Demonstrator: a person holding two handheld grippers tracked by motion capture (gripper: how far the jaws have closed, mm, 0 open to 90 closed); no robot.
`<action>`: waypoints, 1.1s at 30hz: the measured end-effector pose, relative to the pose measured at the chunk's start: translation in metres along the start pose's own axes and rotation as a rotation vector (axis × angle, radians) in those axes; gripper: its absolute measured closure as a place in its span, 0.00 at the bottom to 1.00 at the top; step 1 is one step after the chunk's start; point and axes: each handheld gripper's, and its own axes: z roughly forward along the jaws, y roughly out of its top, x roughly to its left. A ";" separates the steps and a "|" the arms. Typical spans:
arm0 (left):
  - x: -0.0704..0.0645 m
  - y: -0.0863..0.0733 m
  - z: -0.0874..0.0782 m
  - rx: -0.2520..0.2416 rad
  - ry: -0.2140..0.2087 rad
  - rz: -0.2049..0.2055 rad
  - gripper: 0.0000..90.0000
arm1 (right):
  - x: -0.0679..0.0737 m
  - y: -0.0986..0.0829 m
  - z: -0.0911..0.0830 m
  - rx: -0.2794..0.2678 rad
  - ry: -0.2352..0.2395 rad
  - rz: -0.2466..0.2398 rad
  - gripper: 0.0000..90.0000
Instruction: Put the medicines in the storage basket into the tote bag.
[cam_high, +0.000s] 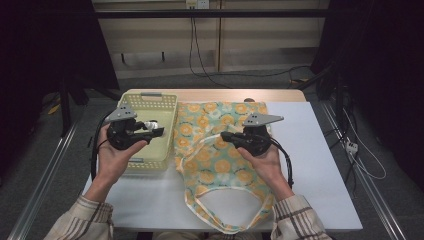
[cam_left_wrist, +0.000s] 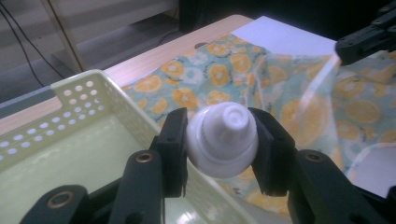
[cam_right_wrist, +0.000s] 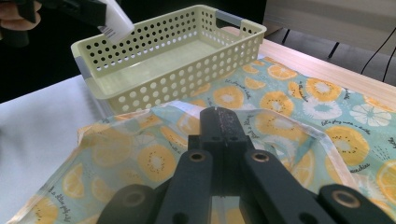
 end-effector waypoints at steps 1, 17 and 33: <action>-0.003 -0.001 0.000 0.002 -0.005 -0.002 0.67 | 0.000 0.000 0.000 0.000 -0.001 0.000 1.00; -0.055 0.002 0.007 -0.025 -0.081 0.045 0.67 | 0.000 0.001 0.000 0.001 0.000 -0.008 1.00; -0.095 0.000 0.041 0.032 -0.171 0.087 0.67 | 0.000 0.002 0.000 -0.002 0.003 -0.007 1.00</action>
